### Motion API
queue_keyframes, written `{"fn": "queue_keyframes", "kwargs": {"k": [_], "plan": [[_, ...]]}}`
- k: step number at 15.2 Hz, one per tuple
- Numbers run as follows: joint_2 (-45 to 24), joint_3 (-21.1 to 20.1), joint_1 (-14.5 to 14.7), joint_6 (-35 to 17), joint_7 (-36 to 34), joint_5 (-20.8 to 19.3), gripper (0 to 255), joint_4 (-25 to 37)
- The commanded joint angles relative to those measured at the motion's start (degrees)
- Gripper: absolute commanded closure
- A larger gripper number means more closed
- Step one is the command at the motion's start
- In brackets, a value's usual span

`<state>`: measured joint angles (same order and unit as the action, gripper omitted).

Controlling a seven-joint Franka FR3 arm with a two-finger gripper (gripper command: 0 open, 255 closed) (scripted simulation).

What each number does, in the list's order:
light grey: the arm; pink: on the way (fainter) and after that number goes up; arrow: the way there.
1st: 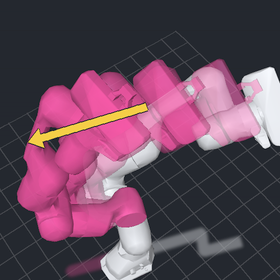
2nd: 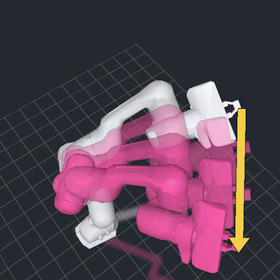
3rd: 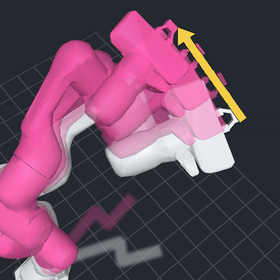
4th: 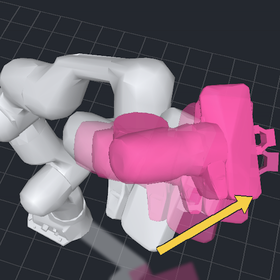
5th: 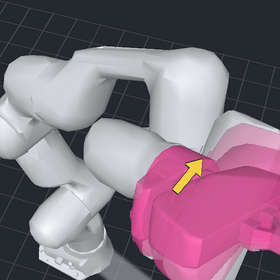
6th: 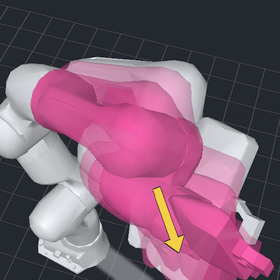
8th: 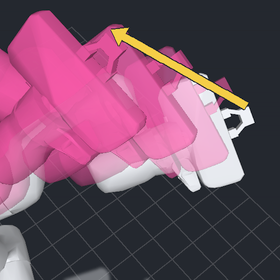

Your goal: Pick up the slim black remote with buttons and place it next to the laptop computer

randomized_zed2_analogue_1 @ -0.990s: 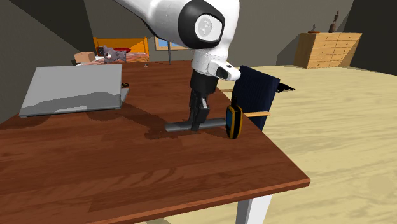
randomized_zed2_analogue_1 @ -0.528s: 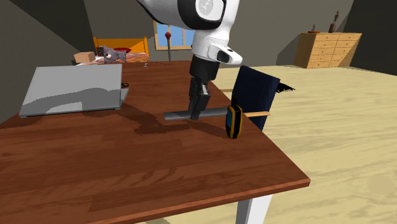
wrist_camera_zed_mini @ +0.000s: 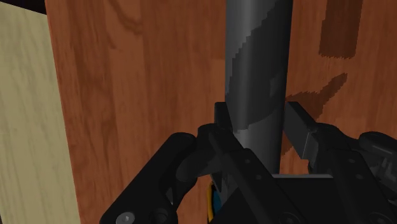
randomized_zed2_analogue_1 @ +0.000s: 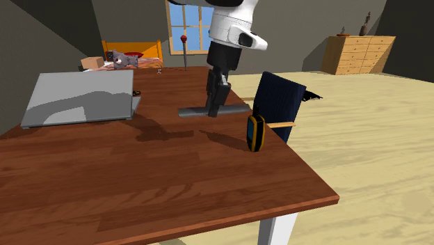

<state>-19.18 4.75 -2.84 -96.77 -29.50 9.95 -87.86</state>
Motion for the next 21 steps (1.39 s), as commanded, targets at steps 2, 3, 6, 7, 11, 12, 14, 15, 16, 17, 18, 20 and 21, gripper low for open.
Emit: {"fn": "queue_keyframes", "kwargs": {"k": [2, 3, 6, 7, 11, 12, 14, 15, 16, 17, 18, 20, 21], "plan": [[0.3, 0.0, -0.1, 2.1, -0.3, -0.1, 255, 1.7], [0.4, 0.0, -0.1, 2.8, -0.4, -0.1, 255, 2.4], [0.4, 0.1, -0.2, 5.1, -0.7, -0.1, 255, 4.7], [0.4, 0.1, -0.2, 5.8, -0.8, -0.1, 255, 5.4], [0.2, 0.1, -0.3, 9.0, -1.2, -0.1, 255, 8.8], [0.1, 0.1, -0.4, 9.8, -1.3, -0.1, 255, 9.7], [-0.1, 0.1, -0.4, 11.4, -1.5, -0.1, 255, 11.6], [-0.3, 0.1, -0.5, 12.3, -1.6, -0.1, 255, 12.6], [-0.4, 0.1, -0.5, 13.1, -1.7, -0.1, 255, 13.6], [-0.6, 0.1, -0.6, 14.0, -1.8, 0.0, 255, 14.7], [-0.6, 0.1, -0.6, 14.1, -1.8, 0.0, 255, 14.9], [3.4, -0.5, 1.0, 12.0, -3.6, -0.2, 255, 9.0], [5.2, -0.9, 1.7, 11.1, -4.5, -0.2, 255, 6.4]]}}
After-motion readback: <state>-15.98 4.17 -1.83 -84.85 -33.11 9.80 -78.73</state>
